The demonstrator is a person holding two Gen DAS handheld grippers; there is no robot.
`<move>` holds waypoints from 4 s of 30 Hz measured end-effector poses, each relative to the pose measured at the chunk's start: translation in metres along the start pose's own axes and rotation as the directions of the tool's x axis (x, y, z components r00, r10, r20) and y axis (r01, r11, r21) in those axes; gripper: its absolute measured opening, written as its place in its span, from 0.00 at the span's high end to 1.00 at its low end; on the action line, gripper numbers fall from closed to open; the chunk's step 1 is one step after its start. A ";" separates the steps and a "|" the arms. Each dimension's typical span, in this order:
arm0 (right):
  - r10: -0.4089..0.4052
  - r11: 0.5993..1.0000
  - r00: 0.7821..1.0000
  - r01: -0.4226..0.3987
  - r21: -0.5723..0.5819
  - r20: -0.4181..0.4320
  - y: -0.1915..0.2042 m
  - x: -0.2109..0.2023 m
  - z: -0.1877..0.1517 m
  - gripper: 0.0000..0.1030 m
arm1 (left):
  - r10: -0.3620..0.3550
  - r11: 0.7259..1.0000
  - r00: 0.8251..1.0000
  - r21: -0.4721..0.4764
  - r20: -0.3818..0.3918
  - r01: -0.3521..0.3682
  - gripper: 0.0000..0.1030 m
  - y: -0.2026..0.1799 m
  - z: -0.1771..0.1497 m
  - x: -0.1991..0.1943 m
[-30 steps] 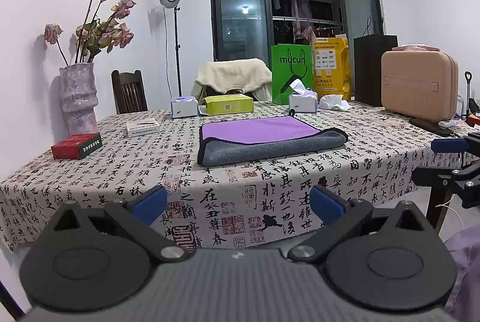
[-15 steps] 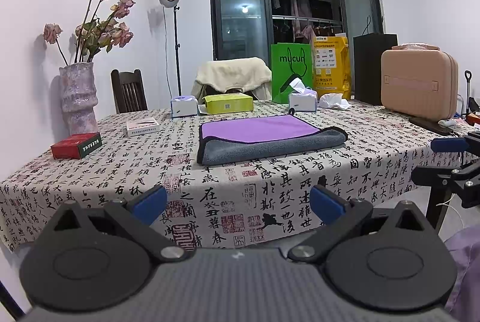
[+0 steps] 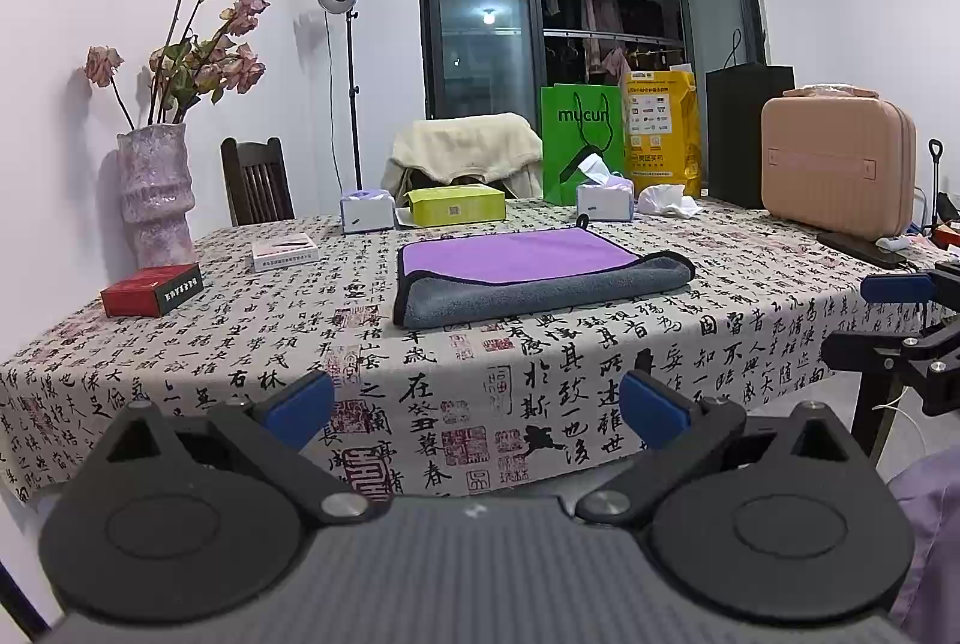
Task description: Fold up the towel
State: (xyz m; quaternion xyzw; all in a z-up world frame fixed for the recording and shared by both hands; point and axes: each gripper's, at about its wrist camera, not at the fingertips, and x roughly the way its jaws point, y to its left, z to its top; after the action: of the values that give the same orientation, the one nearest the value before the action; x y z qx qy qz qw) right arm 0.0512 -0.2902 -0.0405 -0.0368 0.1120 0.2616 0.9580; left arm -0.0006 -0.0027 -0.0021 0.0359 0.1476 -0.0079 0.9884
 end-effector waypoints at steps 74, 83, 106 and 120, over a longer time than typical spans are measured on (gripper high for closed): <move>-0.093 0.995 0.995 0.094 0.026 -0.036 -0.045 0.093 0.012 0.00 | -0.004 1.000 0.996 -0.001 -0.093 0.004 0.00 0.019 0.025 0.128; -0.140 0.990 0.990 0.140 0.026 -0.008 -0.064 0.133 0.023 0.00 | -0.001 1.000 0.995 -0.013 -0.099 0.000 0.00 0.035 0.038 0.172; -0.026 0.999 0.991 0.030 0.032 -0.132 -0.104 0.234 0.042 0.42 | -0.152 0.987 0.971 -0.085 -0.186 0.138 0.31 0.066 0.051 0.264; 0.019 0.998 0.982 -0.008 0.058 -0.187 -0.113 0.243 0.040 0.90 | -0.199 0.977 0.954 -0.117 -0.226 0.177 0.62 0.080 0.051 0.267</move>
State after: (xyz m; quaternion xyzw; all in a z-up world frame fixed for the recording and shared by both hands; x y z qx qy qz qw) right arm 0.3199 -0.2622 -0.0570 -0.0331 0.2091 0.2601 0.9421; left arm 0.2716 0.0718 -0.0259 -0.0250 0.2671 -0.0906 0.9591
